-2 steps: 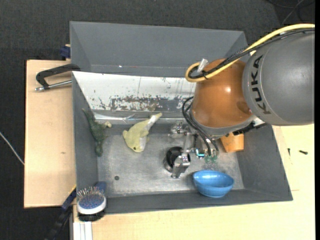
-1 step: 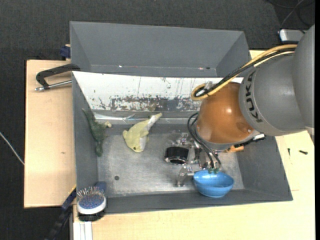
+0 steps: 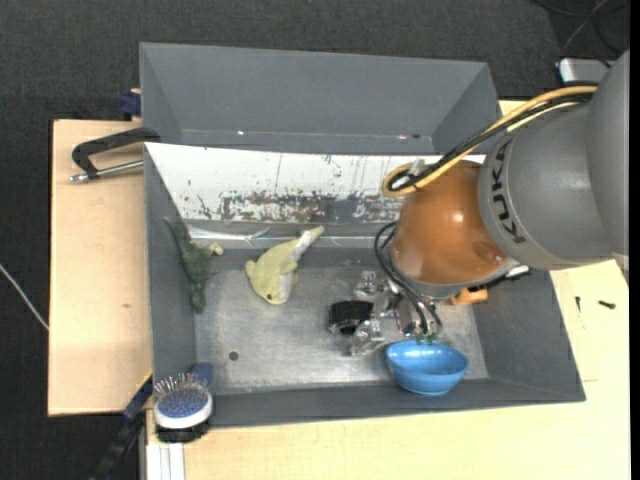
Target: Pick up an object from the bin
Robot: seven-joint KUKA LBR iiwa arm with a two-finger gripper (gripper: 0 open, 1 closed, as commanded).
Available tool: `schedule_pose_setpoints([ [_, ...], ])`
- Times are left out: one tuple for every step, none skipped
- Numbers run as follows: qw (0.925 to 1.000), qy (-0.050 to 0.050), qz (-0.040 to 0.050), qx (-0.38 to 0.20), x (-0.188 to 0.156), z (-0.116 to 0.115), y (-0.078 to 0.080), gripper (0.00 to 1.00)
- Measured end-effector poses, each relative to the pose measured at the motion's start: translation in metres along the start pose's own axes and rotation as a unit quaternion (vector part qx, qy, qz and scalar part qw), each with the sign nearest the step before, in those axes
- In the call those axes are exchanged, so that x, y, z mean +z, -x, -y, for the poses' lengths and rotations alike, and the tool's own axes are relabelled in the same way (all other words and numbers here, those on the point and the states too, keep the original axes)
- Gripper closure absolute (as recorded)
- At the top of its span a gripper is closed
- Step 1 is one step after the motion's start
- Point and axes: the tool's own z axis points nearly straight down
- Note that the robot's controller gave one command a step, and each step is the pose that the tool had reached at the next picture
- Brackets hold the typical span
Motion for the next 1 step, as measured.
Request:
schedule_pose_setpoints([
  [0.9986,-0.001,0.0011,-0.052,-0.1443,0.0100,0.0210,1.00],
])
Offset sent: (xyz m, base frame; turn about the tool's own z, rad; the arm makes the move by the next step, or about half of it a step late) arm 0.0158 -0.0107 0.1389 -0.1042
